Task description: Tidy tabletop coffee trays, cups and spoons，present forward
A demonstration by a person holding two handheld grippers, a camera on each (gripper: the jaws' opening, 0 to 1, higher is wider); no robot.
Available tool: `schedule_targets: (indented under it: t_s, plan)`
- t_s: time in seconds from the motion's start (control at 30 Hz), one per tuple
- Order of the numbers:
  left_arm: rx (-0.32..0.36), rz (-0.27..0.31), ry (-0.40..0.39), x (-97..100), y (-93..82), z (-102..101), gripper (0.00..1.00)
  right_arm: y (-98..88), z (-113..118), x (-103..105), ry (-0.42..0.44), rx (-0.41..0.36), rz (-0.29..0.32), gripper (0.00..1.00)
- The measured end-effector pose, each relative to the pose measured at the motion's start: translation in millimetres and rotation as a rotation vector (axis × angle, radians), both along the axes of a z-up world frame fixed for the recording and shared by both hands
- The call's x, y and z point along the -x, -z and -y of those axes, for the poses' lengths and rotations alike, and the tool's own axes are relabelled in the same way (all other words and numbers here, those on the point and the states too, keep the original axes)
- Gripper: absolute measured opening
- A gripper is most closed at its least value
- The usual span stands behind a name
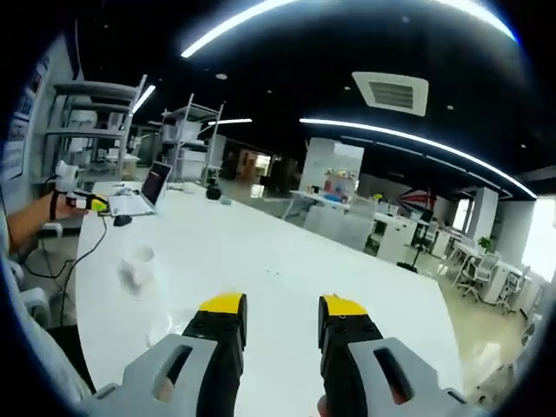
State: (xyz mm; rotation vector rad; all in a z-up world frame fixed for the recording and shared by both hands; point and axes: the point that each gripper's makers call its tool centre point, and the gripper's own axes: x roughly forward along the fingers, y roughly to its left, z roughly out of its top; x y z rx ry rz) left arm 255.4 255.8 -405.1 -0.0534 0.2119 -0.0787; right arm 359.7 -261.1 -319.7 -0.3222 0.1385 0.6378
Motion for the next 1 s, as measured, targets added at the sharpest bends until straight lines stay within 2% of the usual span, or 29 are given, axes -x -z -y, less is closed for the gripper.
schedule_targets:
  t_s: [0.1,0.17,0.23,0.27,0.5,0.6,0.7,0.87,1.0]
  plan:
    - [0.030,-0.059,0.020,-0.6,7.1,4,0.25,0.0,-21,-5,-0.034,0.026,-0.009,0.34]
    - [0.052,-0.084,0.022,-3.3,9.1,6,0.25,0.4,-35,-9,-0.052,0.054,-0.013,0.34]
    - [0.107,-0.106,0.028,-5.9,9.7,11,0.25,0.6,-44,-12,-0.051,0.073,-0.027,0.34]
    - [0.113,-0.112,0.035,-6.8,9.6,12,0.25,-2.0,-56,-13,-0.069,0.075,-0.028,0.34]
    - [0.071,-0.131,0.056,-19.1,3.0,24,0.25,-16.0,-110,-16,-0.151,0.067,-0.051,0.33]
    - [0.055,-0.145,0.067,-21.5,0.6,29,0.25,-16.0,-131,-18,-0.185,0.091,-0.066,0.33]
    - [0.049,-0.143,0.075,-18.1,-4.0,41,0.22,-12.4,-154,-22,-0.222,0.125,-0.084,0.33]
    - [0.073,-0.171,0.096,-25.3,-6.9,46,0.20,0.2,-190,-21,-0.282,0.179,-0.113,0.32]
    - [0.080,-0.203,0.100,-30.8,-1.2,46,0.20,5.8,-216,-23,-0.317,0.185,-0.126,0.32]
